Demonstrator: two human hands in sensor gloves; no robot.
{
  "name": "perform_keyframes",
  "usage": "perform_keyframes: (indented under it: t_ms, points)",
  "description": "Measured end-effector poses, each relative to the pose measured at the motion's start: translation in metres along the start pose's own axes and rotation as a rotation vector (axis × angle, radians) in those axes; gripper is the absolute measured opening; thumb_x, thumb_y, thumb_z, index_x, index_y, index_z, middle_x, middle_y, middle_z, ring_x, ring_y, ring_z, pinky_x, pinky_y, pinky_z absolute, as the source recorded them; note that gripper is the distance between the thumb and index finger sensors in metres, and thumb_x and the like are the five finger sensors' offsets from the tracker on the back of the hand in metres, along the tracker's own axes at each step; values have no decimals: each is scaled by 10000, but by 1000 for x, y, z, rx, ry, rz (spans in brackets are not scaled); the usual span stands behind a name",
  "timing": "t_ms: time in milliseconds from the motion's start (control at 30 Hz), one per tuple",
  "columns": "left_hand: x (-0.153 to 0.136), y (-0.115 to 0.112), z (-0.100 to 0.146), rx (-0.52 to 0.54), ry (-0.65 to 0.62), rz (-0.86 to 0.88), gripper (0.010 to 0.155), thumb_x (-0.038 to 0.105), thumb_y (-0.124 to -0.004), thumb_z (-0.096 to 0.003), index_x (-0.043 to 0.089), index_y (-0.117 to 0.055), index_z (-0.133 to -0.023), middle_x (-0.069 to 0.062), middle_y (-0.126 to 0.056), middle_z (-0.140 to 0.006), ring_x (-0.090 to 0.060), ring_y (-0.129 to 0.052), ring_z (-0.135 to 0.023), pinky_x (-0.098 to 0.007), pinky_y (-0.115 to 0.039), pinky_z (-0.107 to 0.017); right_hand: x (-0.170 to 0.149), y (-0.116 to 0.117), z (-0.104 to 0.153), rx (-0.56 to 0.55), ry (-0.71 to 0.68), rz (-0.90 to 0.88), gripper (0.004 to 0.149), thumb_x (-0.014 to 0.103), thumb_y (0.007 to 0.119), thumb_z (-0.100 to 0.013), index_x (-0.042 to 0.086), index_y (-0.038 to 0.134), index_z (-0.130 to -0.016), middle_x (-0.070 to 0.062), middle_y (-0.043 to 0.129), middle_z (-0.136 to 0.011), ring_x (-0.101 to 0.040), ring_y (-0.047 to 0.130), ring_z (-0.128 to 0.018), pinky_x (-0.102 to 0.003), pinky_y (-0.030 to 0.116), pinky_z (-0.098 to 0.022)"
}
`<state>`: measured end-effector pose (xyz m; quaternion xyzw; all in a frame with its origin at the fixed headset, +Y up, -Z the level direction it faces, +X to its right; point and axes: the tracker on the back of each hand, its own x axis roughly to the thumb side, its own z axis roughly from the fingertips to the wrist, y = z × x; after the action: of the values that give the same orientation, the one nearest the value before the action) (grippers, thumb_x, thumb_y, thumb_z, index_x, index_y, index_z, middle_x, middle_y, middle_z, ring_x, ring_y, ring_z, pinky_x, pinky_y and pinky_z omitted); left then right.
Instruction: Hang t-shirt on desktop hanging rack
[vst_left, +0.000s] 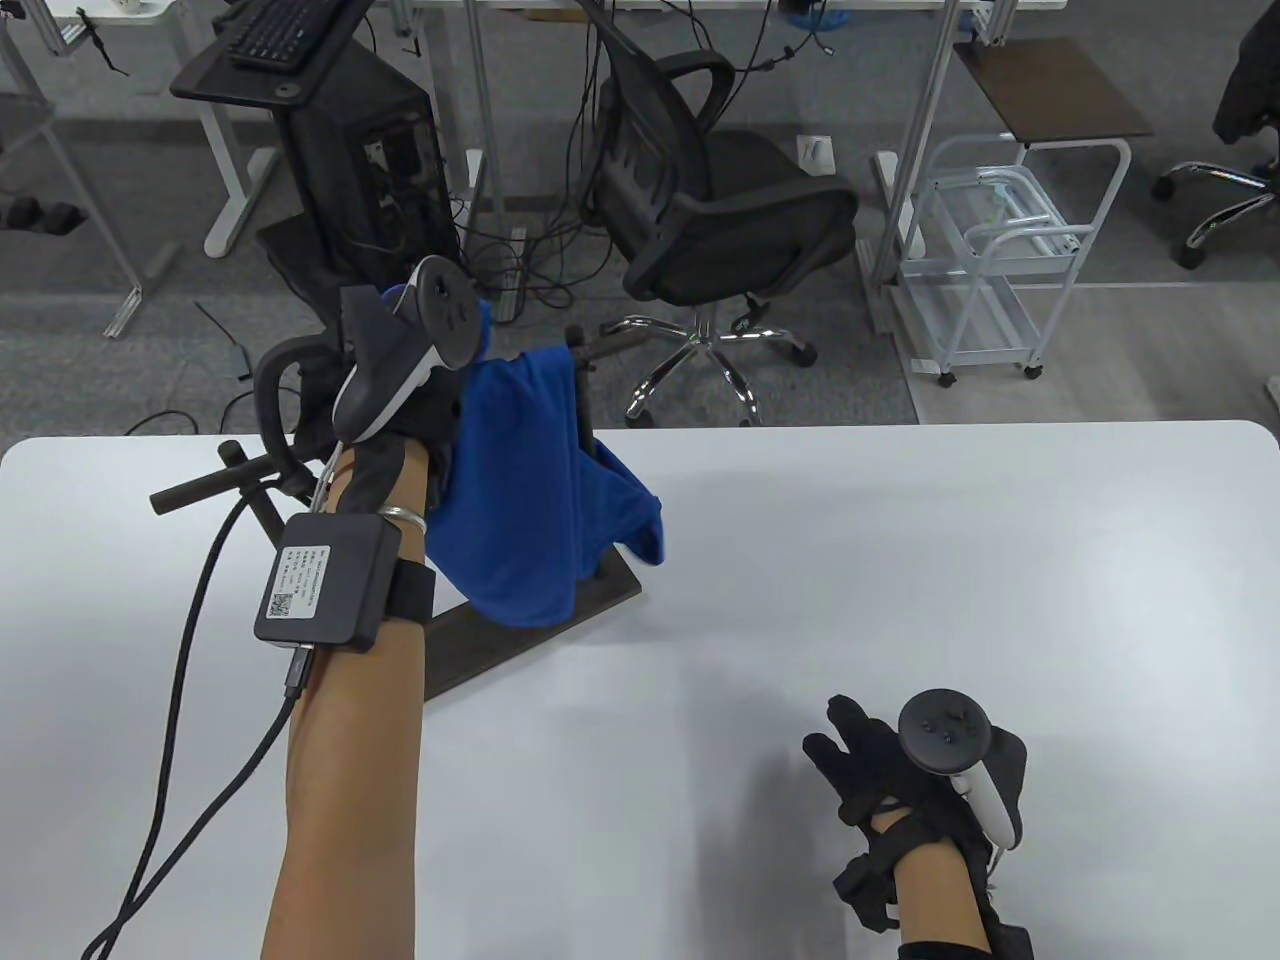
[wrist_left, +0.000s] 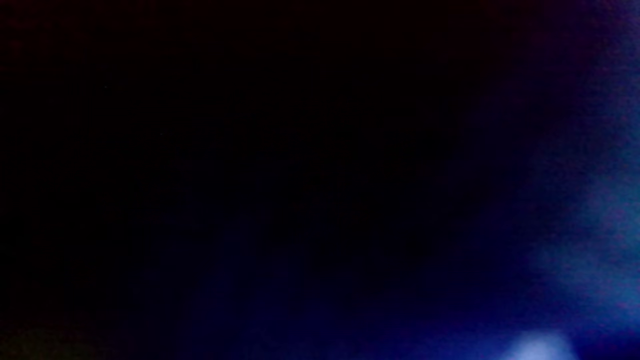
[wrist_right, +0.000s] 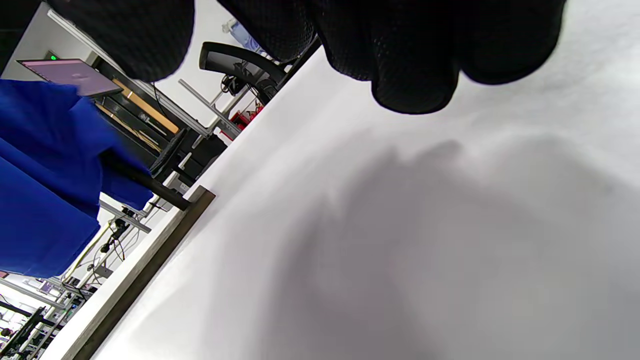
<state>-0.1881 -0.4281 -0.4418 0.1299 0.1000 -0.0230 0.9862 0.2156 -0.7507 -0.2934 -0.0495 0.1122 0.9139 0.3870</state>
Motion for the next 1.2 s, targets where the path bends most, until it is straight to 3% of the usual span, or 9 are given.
perform_keyframes:
  t_ms: [167, 667, 933, 1200]
  points:
    - [-1, 10, 8, -20, -14, 13, 750, 673, -618, -468, 183, -734, -1024, -92, -922, -887, -287, -1032, -633, -504, -785, -577, 1, -3, 0, -43, -26, -20, 685, 461, 763, -433, 69, 585, -966, -266, 615, -925, -470, 786, -694, -619, 663, -481]
    - [3, 44, 46, 105, -95, 53, 729, 658, -622, -468, 186, -739, -1011, -79, -912, -901, -292, -1020, -669, -507, -779, -587, 5, -3, 3, -60, -47, -9, 684, 463, 763, -432, 70, 588, -964, -263, 621, -921, -469, 792, -686, -616, 669, -475]
    - [0, 64, 74, 163, -152, 219, 737, 652, -619, -471, 181, -695, -1032, -85, -874, -942, -314, -990, -735, -529, -757, -607, 6, -2, 2, -73, -61, -1, 686, 464, 763, -432, 68, 588, -963, -261, 624, -920, -468, 795, -684, -615, 670, -474]
    - [4, 66, 107, 187, -212, 374, 741, 641, -620, -475, 165, -671, -1040, -99, -857, -952, -327, -980, -746, -545, -750, -604, 13, 0, 2, -80, -95, 9, 687, 466, 764, -431, 68, 589, -963, -266, 624, -920, -468, 797, -681, -616, 671, -472]
